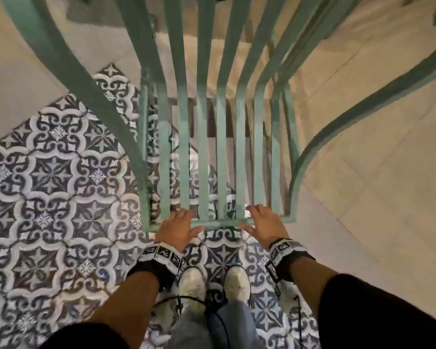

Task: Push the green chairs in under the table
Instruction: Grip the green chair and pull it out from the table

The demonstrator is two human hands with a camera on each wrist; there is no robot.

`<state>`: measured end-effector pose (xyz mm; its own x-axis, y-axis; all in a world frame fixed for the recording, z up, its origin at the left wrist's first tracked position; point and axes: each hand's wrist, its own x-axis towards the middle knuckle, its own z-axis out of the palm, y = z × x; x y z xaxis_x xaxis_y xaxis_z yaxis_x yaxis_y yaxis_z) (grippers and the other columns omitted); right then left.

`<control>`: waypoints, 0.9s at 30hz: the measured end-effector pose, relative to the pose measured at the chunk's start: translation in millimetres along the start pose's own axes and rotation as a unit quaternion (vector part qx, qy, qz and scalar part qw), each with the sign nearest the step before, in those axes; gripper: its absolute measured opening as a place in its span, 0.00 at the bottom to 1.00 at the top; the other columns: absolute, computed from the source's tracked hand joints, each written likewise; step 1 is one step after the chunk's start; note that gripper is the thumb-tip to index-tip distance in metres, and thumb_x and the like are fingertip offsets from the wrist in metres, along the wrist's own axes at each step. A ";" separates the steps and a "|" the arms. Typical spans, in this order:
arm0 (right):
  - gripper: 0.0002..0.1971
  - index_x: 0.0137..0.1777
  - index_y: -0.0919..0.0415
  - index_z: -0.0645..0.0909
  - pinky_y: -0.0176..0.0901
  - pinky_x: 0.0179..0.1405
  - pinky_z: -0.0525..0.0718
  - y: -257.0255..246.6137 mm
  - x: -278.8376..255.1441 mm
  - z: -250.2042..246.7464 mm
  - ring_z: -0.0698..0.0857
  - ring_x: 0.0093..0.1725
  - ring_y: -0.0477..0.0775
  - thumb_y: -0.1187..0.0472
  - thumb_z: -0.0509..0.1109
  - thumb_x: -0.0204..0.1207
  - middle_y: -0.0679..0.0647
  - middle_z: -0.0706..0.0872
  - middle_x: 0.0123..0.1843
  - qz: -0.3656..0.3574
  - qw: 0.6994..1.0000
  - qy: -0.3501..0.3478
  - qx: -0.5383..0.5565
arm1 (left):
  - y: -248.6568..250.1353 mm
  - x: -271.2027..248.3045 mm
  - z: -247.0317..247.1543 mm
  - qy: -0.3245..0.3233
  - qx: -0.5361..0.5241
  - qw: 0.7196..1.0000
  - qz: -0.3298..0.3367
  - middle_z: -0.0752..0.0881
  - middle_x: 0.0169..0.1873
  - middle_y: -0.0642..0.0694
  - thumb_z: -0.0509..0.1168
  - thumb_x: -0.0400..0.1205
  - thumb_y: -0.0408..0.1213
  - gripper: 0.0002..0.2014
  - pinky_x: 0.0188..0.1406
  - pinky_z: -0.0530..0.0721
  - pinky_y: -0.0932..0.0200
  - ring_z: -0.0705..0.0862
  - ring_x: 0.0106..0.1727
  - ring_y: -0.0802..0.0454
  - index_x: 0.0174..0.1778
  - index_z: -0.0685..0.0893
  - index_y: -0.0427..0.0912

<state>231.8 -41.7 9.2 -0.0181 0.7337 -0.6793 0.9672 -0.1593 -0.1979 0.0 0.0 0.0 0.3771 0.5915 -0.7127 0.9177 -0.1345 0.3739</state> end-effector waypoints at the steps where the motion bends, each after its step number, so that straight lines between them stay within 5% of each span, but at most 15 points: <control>1: 0.29 0.76 0.59 0.62 0.54 0.70 0.71 7.6 11.9 20.8 0.69 0.72 0.62 0.43 0.59 0.80 0.60 0.70 0.74 0.002 1.000 -0.001 -0.007 | -3.1 15.6 17.5 0.001 0.012 1.000 -0.008 0.72 0.72 0.40 0.53 0.84 0.54 0.27 0.68 0.71 0.45 0.69 0.71 0.40 0.75 0.65 0.41; 7: 0.31 0.76 0.59 0.61 0.55 0.72 0.67 52.3 75.2 114.0 0.66 0.72 0.64 0.44 0.61 0.79 0.61 0.70 0.75 -0.003 0.997 0.038 -0.067 | -27.5 91.7 101.3 0.038 0.083 0.995 -0.038 0.71 0.72 0.43 0.57 0.80 0.59 0.31 0.72 0.70 0.40 0.67 0.72 0.36 0.74 0.66 0.44; 12: 0.25 0.65 0.51 0.75 0.63 0.60 0.78 50.7 92.4 150.8 0.83 0.52 0.66 0.50 0.75 0.68 0.63 0.84 0.50 -0.045 0.983 0.132 -0.119 | -35.3 99.9 136.7 0.111 0.154 0.979 -0.072 0.72 0.71 0.46 0.57 0.79 0.59 0.34 0.69 0.71 0.38 0.68 0.67 0.34 0.77 0.62 0.43; 16: 0.21 0.70 0.48 0.68 0.61 0.67 0.71 44.9 91.2 138.2 0.79 0.58 0.65 0.47 0.64 0.78 0.66 0.81 0.54 -0.075 0.975 0.101 -0.182 | -37.4 101.3 123.3 0.087 0.175 0.978 -0.070 0.74 0.68 0.49 0.58 0.80 0.58 0.32 0.66 0.76 0.39 0.67 0.69 0.34 0.75 0.63 0.43; 18: 0.20 0.69 0.50 0.68 0.60 0.68 0.70 43.0 78.5 126.4 0.79 0.58 0.66 0.46 0.61 0.79 0.68 0.82 0.54 -0.102 0.970 0.107 -0.192 | -36.6 84.4 113.4 0.084 0.211 0.972 -0.057 0.74 0.68 0.50 0.57 0.79 0.59 0.30 0.64 0.77 0.40 0.67 0.69 0.35 0.72 0.68 0.44; 21: 0.20 0.64 0.51 0.72 0.60 0.61 0.78 30.9 36.4 98.9 0.86 0.44 0.64 0.44 0.66 0.76 0.66 0.87 0.40 -0.140 0.965 0.126 -0.185 | -27.8 33.6 87.6 0.109 0.209 0.971 -0.029 0.76 0.67 0.52 0.53 0.79 0.62 0.28 0.60 0.77 0.40 0.70 0.66 0.34 0.67 0.73 0.45; 24: 0.20 0.61 0.52 0.76 0.56 0.54 0.85 16.1 -23.8 53.7 0.86 0.29 0.59 0.43 0.66 0.73 0.58 0.86 0.28 -0.183 0.951 0.176 -0.178 | -14.9 -33.6 50.2 0.164 0.178 0.970 0.020 0.85 0.53 0.47 0.44 0.79 0.64 0.32 0.45 0.84 0.39 0.80 0.50 0.33 0.57 0.81 0.43; 27: 0.20 0.56 0.52 0.73 0.46 0.39 0.88 -5.6 -86.3 -10.8 0.81 0.20 0.54 0.38 0.53 0.76 0.54 0.83 0.22 -0.220 0.933 0.226 -0.172 | -2.1 -102.2 6.4 0.205 0.189 0.958 0.067 0.88 0.42 0.44 0.39 0.79 0.64 0.33 0.36 0.85 0.44 0.82 0.40 0.36 0.49 0.80 0.42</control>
<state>230.7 -96.9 76.6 -0.3999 0.8937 -0.2034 0.9165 0.3880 -0.0971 -39.7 -65.3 68.2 0.4852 0.8010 -0.3507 0.8733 -0.4639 0.1487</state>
